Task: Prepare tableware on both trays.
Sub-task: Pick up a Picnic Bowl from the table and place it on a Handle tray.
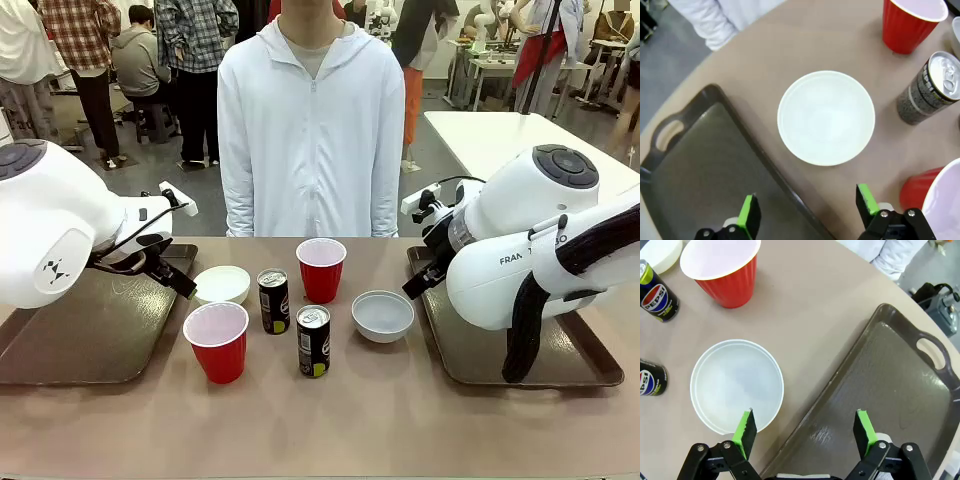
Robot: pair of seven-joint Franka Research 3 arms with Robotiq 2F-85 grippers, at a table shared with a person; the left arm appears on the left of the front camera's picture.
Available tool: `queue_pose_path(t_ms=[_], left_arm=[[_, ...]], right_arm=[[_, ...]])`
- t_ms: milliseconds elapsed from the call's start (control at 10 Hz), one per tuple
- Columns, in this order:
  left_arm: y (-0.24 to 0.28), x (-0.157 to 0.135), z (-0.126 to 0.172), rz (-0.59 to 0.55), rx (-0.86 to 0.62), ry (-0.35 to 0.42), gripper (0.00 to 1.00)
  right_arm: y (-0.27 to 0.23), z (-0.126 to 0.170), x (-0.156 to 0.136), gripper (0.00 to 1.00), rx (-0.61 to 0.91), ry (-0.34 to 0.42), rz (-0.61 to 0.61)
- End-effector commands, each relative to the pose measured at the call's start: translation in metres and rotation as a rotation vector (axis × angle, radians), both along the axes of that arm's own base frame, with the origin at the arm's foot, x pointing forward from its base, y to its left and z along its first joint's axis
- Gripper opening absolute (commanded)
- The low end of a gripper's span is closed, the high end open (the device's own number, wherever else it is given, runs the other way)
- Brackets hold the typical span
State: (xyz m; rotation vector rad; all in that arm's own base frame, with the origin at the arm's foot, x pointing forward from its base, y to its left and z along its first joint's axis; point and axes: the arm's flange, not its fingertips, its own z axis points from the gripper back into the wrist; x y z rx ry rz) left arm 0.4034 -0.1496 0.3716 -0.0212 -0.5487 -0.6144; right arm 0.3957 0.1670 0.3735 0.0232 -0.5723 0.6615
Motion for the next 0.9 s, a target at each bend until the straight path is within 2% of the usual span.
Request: queue_pose_path(t_ms=[0, 800], left_arm=[[0.0, -0.0001, 0.0, 0.0, 0.0, 0.0, 1.0], [0.0, -0.0001, 0.0, 0.0, 0.0, 0.0, 1.0]], right_arm=[[0.0, 0.0, 0.0, 1.0, 0.0, 0.0, 0.0], [0.0, 0.0, 0.0, 1.0, 0.0, 0.0, 0.0]])
